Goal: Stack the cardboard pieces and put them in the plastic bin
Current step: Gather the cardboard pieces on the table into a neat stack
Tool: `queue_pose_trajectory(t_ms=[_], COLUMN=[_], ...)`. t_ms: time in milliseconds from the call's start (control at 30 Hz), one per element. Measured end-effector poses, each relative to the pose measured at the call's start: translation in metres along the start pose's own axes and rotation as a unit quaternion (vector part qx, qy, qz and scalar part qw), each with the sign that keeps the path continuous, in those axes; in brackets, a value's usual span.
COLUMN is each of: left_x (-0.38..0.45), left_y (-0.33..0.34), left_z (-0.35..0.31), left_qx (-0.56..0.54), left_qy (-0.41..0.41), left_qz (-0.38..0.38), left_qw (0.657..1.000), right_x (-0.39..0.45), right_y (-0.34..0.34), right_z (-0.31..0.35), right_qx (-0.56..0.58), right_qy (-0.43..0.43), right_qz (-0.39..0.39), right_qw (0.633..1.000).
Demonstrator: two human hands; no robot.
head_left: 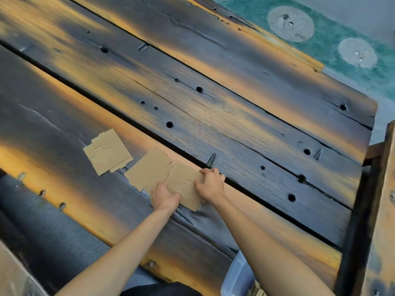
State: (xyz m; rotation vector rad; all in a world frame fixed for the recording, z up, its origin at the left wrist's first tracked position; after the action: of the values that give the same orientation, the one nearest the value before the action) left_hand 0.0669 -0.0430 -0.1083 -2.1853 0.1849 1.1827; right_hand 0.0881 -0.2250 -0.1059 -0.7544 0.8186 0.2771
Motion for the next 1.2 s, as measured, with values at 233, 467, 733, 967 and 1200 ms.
queue_pose_trajectory(t_ms=[233, 467, 733, 967, 1200], left_x=[0.001, -0.005, -0.004, -0.008, -0.021], left_y=[0.008, 0.010, 0.007, 0.011, 0.005], left_z=[0.004, 0.014, 0.024, 0.026, 0.024], left_qx=[-0.069, -0.132, -0.232, -0.278, -0.380], left_qy=[0.006, 0.039, 0.047, 0.042, 0.029], left_qz=[0.042, 0.036, 0.012, 0.097, 0.149], left_qw=[0.997, 0.990, 0.971, 0.955, 0.912], right_x=[-0.012, -0.024, -0.033, -0.041, -0.047], right_y=[-0.007, 0.000, 0.007, 0.013, 0.017], right_z=[-0.026, -0.041, -0.031, -0.030, -0.032], right_qx=[0.138, 0.275, 0.304, 0.395, 0.389], right_qy=[0.024, 0.005, -0.061, -0.073, -0.062], right_qz=[0.011, 0.054, 0.122, 0.139, 0.124], right_qw=[0.990, 0.960, 0.943, 0.905, 0.911])
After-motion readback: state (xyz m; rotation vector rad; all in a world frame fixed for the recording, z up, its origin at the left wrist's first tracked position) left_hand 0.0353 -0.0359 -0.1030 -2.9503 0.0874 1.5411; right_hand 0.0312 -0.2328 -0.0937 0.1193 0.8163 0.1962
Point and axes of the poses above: each hand's wrist, its own x-axis towards the middle knuckle, its own y-axis out of the palm, z = x × y, the point moved 6 cm from there along x, towards the middle knuckle, and after that the axes turned 12 degrees about z, right-handed, at the moved point
